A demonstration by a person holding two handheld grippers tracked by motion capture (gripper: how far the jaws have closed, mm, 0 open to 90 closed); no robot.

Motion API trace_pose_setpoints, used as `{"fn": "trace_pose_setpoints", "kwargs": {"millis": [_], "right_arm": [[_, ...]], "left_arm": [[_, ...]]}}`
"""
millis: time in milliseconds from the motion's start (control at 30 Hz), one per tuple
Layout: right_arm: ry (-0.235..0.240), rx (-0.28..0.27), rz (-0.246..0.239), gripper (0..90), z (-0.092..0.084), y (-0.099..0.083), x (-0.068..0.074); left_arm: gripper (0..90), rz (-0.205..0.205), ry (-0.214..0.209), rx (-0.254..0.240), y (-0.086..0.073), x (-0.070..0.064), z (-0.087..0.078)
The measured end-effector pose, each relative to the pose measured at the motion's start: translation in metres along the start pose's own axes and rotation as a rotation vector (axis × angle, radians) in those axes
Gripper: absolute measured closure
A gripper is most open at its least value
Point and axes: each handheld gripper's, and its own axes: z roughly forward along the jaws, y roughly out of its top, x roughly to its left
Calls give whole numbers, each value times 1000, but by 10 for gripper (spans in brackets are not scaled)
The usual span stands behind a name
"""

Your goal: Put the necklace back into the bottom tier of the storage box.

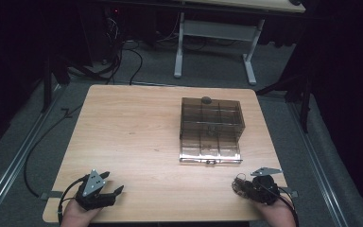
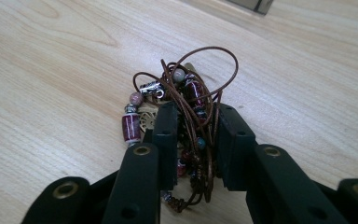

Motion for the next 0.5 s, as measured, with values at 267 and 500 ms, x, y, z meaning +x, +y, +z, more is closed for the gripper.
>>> {"fn": "trace_pose_setpoints", "kwargs": {"millis": [267, 500], "right_arm": [[17, 109, 9, 686, -1, 13, -1], [33, 213, -1, 683, 1, 26, -4]], "left_arm": [[258, 4, -10, 1, 0, 0, 0], [258, 7, -15, 0, 0, 0, 0]]}}
